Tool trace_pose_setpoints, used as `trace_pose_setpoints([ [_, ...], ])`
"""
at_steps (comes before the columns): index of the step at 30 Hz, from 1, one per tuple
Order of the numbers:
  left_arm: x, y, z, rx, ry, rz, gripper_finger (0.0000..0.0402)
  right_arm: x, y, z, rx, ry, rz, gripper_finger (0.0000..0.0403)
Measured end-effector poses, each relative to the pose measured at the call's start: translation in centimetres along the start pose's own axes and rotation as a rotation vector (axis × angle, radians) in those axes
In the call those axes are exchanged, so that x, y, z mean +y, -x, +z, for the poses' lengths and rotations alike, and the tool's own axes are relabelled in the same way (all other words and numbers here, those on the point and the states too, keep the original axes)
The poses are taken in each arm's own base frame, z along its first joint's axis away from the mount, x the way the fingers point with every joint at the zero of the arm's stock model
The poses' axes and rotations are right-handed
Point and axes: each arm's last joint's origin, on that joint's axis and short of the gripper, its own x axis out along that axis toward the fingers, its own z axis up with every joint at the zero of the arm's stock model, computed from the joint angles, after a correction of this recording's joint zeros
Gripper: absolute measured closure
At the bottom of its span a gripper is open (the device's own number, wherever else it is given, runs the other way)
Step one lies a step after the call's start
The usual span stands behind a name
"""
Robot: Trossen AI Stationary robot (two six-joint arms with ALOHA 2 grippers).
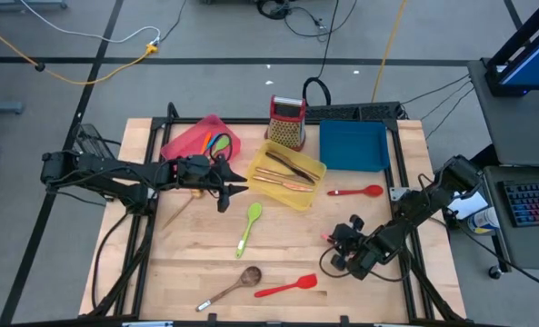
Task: Pick & Place Kitchen Items
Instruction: Put the pink spatula into the red bin
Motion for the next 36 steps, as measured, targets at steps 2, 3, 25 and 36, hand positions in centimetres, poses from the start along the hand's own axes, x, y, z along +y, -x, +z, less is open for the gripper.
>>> trace_pose_setpoints([
  [2, 0.0, 0.0, 0.0, 0.0, 0.0, 0.0, 0.0268, 0.1, 0.0, 0.0, 0.003, 0.028, 0.007, 0.0363],
  [3, 0.0, 0.0, 0.0, -0.001, 0.001, 0.001, 0.0268, 0.1, 0.0, 0.0, 0.006, 0.042, 0.012, 0.0362],
  [25, 0.0, 0.0, 0.0, -0.004, 0.01, 0.001, 0.0268, -0.5, -1.2, 0.0, 0.069, 0.155, -0.042, 0.0375],
  [36, 0.0, 0.0, 0.1, -0.008, 0.001, 0.0, 0.0268, 1.0, -0.5, 2.7, -0.258, 0.09, 0.034, 0.0374],
])
